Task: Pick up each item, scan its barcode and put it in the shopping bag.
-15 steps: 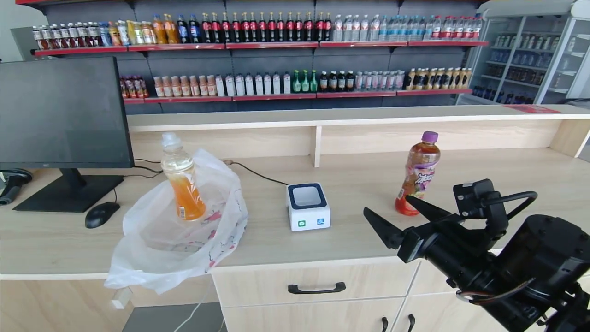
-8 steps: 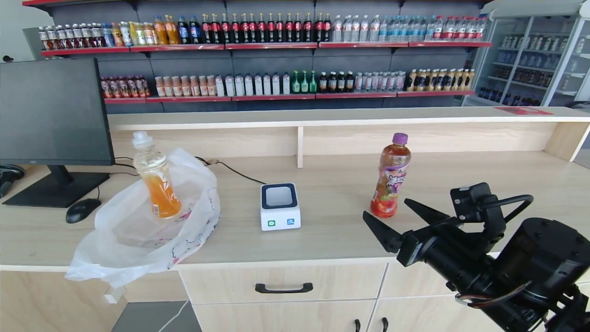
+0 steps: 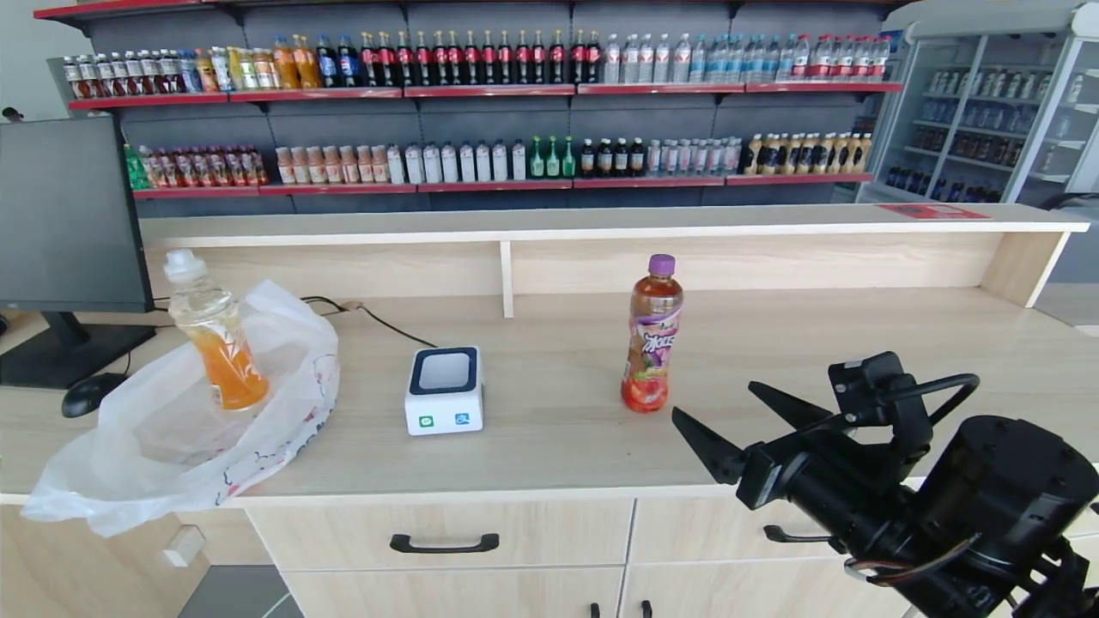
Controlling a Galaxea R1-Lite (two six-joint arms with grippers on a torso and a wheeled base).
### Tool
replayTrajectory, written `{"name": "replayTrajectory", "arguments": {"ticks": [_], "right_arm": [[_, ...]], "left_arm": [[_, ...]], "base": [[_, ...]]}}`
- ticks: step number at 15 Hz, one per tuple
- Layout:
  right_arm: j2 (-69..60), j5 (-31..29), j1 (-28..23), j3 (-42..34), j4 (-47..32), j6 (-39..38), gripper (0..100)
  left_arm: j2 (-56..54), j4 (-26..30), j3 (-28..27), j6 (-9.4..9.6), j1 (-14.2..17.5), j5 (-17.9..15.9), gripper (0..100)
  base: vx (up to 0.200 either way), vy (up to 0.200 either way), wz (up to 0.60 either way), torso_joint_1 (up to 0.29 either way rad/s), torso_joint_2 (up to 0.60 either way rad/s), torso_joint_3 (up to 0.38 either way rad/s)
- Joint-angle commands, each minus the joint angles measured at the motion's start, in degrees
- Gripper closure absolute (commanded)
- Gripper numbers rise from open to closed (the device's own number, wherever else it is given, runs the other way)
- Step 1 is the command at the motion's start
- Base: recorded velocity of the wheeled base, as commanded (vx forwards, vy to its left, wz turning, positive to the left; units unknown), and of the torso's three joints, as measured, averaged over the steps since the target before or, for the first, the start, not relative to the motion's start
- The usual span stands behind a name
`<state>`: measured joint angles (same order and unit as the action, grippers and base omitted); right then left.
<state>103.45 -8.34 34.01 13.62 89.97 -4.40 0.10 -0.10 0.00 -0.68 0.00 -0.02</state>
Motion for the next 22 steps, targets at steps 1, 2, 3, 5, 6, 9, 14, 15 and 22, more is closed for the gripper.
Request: {"name": "replayTrajectory", "arguments": {"ticks": [1, 2, 3, 5, 6, 9, 14, 15, 22], "right_arm": [[0.2, 0.0, -0.1, 0.0, 0.0, 0.1, 0], [0.0, 0.0, -0.1, 0.0, 0.0, 0.0, 0], [0.0, 0.0, -0.1, 0.0, 0.0, 0.0, 0], [0.0, 0.0, 0.0, -0.3, 0.0, 0.0, 0], [0.0, 0.0, 0.0, -0.3, 0.0, 0.0, 0], [0.2, 0.0, 0.1, -0.3, 0.0, 0.0, 0], [0.1, 0.0, 0.1, -0.4, 0.0, 0.0, 0], [0.1, 0.0, 0.1, -0.4, 0.0, 0.0, 0], [0.5, 0.0, -0.3, -0.3, 0.0, 1.3, 0]], "left_arm": [[0.0, 0.0, 0.0, -0.02, 0.0, 0.0, 0], [0.0, 0.0, 0.0, -0.02, 0.0, 0.0, 0], [0.0, 0.0, 0.0, -0.02, 0.0, 0.0, 0], [0.0, 0.0, 0.0, -0.02, 0.0, 0.0, 0], [0.0, 0.0, 0.0, -0.11, 0.0, 0.0, 0], [0.0, 0.0, 0.0, 0.07, 0.0, 0.0, 0], [0.0, 0.0, 0.0, -0.02, 0.0, 0.0, 0], [0.0, 0.0, 0.0, -0.11, 0.0, 0.0, 0], [0.0, 0.0, 0.0, 0.07, 0.0, 0.0, 0]], "base": [[0.0, 0.0, 0.0, 0.0, 0.0, 0.0], [0.0, 0.0, 0.0, 0.0, 0.0, 0.0], [0.0, 0.0, 0.0, 0.0, 0.0, 0.0], [0.0, 0.0, 0.0, 0.0, 0.0, 0.0], [0.0, 0.0, 0.0, 0.0, 0.0, 0.0], [0.0, 0.0, 0.0, 0.0, 0.0, 0.0], [0.0, 0.12, 0.0, -0.003, 0.0, 0.004], [0.0, 0.2, 0.0, -0.002, -0.01, 0.002], [0.0, 0.057, 0.0, 0.007, 0.0, -0.001]]}}
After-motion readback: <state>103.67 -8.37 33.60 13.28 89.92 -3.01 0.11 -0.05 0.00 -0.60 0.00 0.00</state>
